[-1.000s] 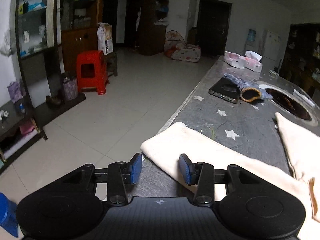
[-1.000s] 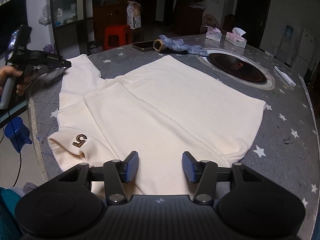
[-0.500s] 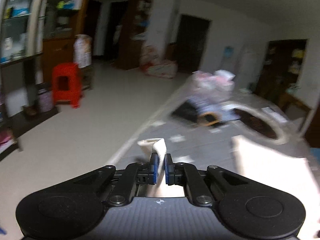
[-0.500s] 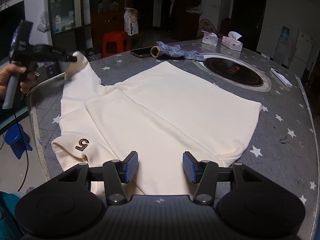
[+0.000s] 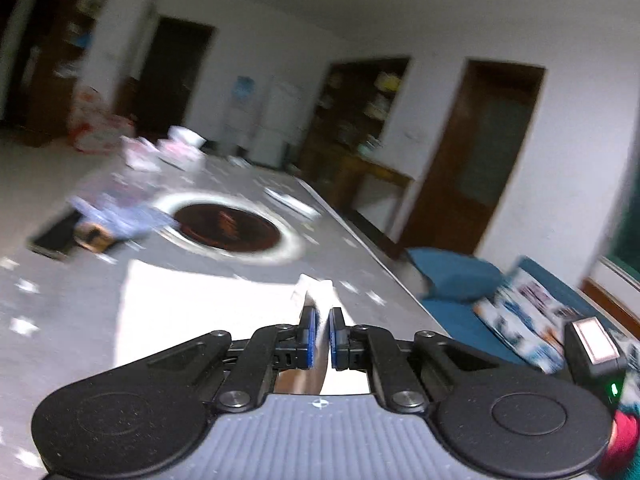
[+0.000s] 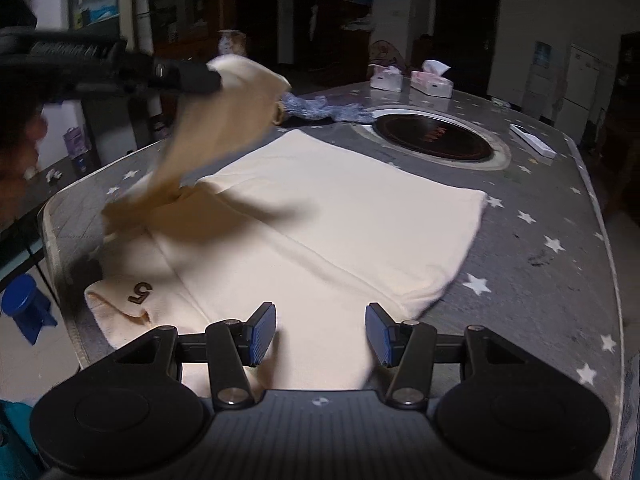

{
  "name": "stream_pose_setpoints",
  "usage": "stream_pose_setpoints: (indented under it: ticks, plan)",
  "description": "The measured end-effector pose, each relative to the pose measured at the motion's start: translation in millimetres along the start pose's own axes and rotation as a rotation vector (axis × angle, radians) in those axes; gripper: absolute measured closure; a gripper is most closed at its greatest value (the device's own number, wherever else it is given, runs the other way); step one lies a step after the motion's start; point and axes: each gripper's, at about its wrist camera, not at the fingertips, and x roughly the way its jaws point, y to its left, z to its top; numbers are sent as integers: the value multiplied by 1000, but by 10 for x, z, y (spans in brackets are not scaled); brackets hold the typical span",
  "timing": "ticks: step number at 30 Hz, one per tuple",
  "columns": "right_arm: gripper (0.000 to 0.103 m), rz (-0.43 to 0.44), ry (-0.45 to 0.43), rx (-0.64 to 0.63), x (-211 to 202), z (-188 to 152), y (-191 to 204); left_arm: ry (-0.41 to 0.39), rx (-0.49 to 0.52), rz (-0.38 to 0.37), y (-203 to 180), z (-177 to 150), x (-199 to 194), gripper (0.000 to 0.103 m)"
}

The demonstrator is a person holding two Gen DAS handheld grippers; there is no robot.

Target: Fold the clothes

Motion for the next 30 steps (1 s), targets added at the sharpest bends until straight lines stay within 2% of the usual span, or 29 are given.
stream_pose_setpoints:
  ticks: [2, 5, 8, 13, 17, 21, 24, 28, 30]
  plan:
    - [53, -9, -3, 24, -34, -23, -58, 48, 3, -49, -87, -113, 125, 95]
    - [53, -29, -3, 50, -84, -58, -132, 116, 30, -74, -175, -230, 266, 91]
    - [53, -49, -2, 67, -128, -82, -192, 168, 57, -74, -184, -328, 288, 67]
    - [56, -67, -26, 99, -205, -70, -246, 129, 94, -14, -20, -326, 121, 66]
    - [65, -37, -40, 107, -154, -2, -220, 136, 97, 65, 238, -322, 57, 66]
    - [69, 8, 0, 125, 35, 50, -193, 168, 108, 129, 458, -369, 73, 66]
    - [73, 24, 40, 140, 179, 61, -187, 195, 118, 147, 556, -446, 55, 66]
    - [77, 4, 62, 126, 206, 58, -145, 211, 145, 149, 626, -524, 56, 66]
    - [85, -5, 71, 116, 197, 58, -116, 209, 166, 142, 624, -528, 65, 66]
